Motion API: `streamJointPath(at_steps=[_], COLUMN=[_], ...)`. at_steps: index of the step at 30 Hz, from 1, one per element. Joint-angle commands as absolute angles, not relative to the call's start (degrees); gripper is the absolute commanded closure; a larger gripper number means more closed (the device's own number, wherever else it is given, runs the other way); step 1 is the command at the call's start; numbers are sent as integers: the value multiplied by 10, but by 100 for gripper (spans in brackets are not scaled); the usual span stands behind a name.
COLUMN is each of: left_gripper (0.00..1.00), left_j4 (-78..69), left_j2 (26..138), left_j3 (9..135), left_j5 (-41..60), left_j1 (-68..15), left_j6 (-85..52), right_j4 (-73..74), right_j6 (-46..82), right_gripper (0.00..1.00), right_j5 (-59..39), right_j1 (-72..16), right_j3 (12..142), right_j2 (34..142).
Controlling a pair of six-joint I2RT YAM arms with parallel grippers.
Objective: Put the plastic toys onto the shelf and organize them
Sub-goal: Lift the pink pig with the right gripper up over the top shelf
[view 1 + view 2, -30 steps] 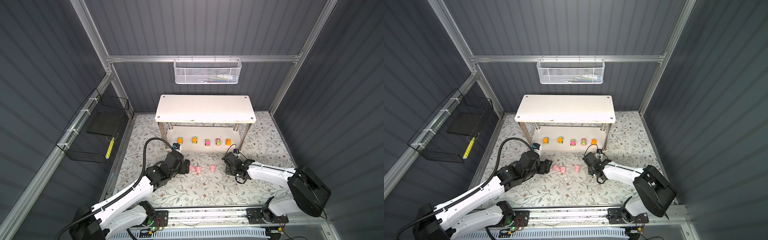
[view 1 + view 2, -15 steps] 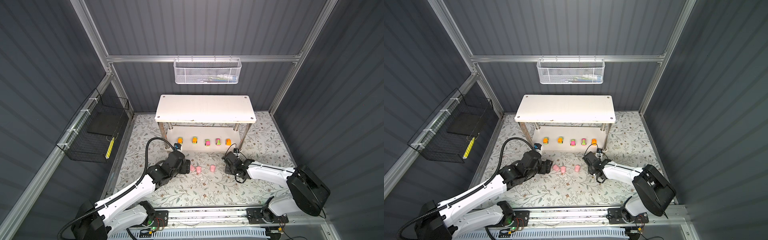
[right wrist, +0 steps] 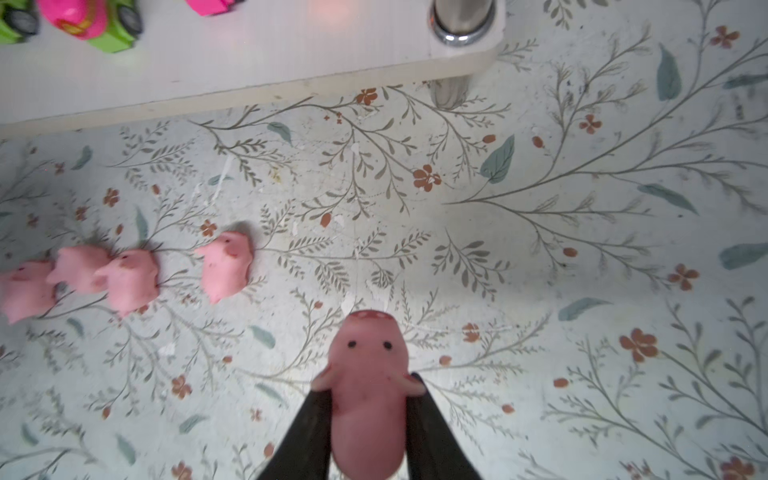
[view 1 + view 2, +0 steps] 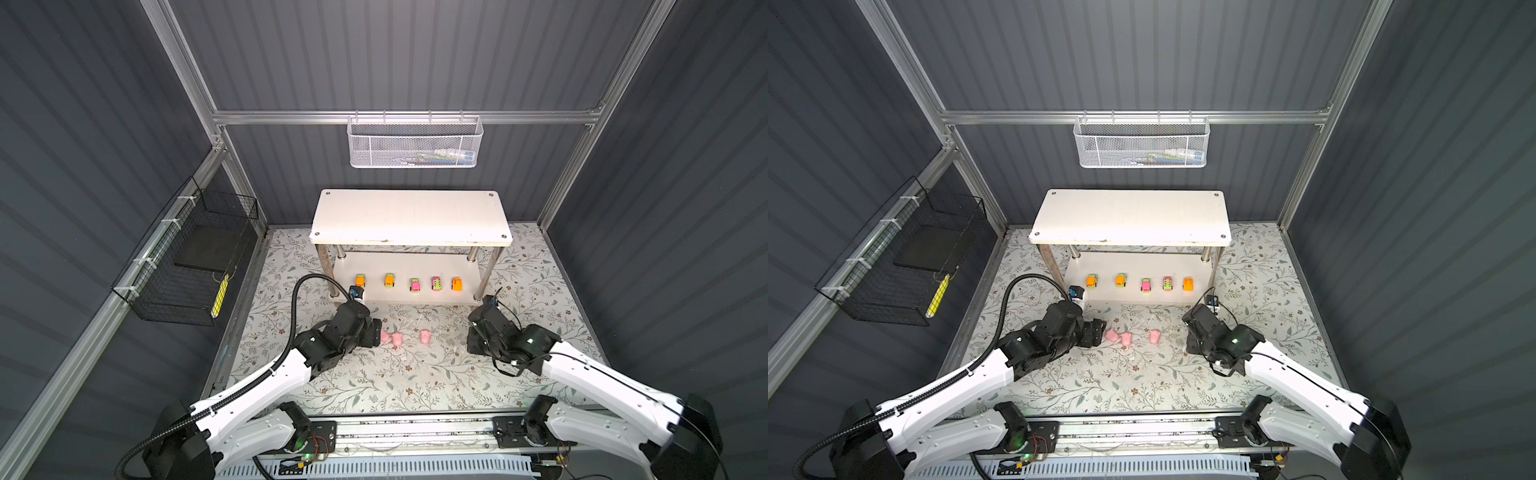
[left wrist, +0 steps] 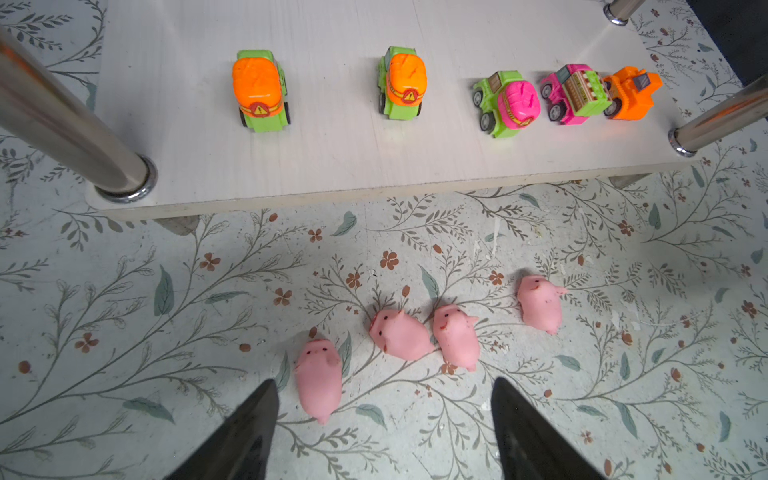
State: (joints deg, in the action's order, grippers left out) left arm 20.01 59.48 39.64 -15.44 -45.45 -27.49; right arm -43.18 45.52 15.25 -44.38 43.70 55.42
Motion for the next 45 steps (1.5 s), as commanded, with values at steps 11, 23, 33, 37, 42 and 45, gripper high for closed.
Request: streamJointPath(at_steps=[11,23,33,37,42,45], left_gripper=[20,20,20,20,20,20], left_j4=[160,129,125,127,123,123], left_j2=[582,566,552,550,561,565], left_j3=[385,360,341,338,341,342], left_j5=[-140,-112,-108,-114,-113,-113], left_j1=[-455,-454,-454,-454,-454,-453], left_j6=[-241,-242,-245,-244,-243,-240], right_j4=[-729,-702,-598,-602,-609,-620], right_j6=[382,212,167,158,152,149], right_gripper=[68,68,68,67,67,67], right_j5=[218,263,183,157,139,145], right_j1=[-483,-396,-277,-255,-237,-235], right_j3=[825,1124,1171,1202,1237,1248], right_j2=[585,767,865,906,940,956])
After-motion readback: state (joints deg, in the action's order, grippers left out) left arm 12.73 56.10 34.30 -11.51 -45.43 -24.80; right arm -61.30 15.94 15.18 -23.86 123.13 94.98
